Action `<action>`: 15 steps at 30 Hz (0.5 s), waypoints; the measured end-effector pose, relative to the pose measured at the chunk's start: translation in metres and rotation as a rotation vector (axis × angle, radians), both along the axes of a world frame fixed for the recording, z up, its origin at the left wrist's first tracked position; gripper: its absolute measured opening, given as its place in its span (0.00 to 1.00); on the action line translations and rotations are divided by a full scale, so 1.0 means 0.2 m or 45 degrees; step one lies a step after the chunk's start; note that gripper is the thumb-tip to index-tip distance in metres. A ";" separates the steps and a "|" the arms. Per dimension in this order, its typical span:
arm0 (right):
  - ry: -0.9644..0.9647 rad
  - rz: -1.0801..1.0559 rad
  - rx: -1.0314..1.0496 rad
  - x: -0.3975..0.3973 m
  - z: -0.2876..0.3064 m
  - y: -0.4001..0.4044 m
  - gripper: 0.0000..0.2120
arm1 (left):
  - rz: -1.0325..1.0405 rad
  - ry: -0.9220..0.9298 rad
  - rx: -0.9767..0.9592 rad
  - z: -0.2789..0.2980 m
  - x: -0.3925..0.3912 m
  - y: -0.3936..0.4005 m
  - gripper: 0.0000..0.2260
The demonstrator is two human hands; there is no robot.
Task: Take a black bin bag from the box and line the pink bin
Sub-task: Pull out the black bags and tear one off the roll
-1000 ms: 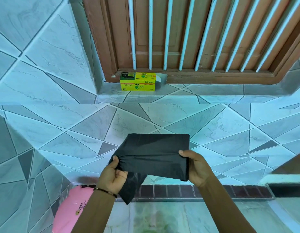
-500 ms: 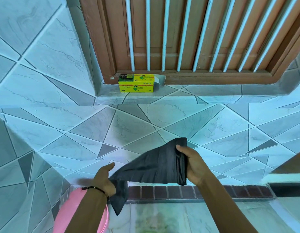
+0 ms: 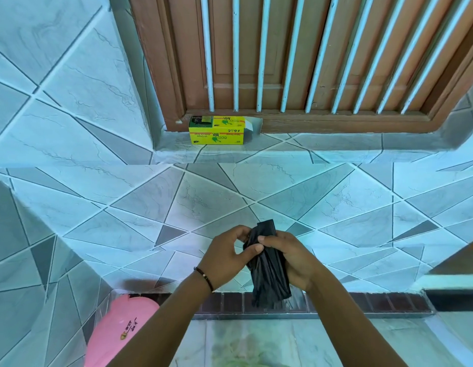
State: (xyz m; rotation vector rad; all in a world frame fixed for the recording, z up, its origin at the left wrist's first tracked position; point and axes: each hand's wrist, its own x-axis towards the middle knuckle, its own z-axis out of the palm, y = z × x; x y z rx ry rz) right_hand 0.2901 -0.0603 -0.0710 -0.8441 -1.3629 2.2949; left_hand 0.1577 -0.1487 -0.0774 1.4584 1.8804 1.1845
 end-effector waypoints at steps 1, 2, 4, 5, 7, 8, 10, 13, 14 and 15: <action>0.002 0.011 -0.013 0.01 0.00 0.00 0.13 | 0.006 0.021 0.002 -0.01 -0.01 0.01 0.09; 0.001 0.013 -0.022 0.01 -0.01 0.01 0.13 | 0.007 0.026 -0.009 -0.01 -0.02 0.01 0.09; -0.007 0.013 -0.036 0.02 -0.02 0.02 0.12 | 0.001 0.022 -0.043 -0.01 -0.04 0.02 0.07; -0.024 0.023 -0.041 0.03 -0.02 0.02 0.11 | -0.001 0.004 -0.053 -0.01 -0.05 0.02 0.07; -0.062 0.055 -0.054 0.05 -0.03 0.04 0.13 | 0.028 -0.026 -0.059 -0.01 -0.08 0.01 0.08; -0.081 0.072 -0.058 0.06 -0.02 0.05 0.14 | 0.047 -0.033 -0.061 -0.01 -0.09 0.01 0.09; -0.106 0.093 -0.074 0.08 -0.03 0.07 0.13 | 0.069 -0.056 -0.064 0.00 -0.10 0.00 0.09; -0.109 0.092 -0.160 0.10 -0.03 0.09 0.16 | 0.103 -0.063 -0.044 0.00 -0.12 -0.02 0.09; -0.105 0.079 -0.185 0.11 -0.04 0.10 0.19 | 0.127 -0.058 -0.036 0.00 -0.14 -0.02 0.09; -0.091 0.074 -0.200 0.11 -0.04 0.10 0.23 | 0.156 -0.055 -0.029 0.00 -0.15 -0.03 0.09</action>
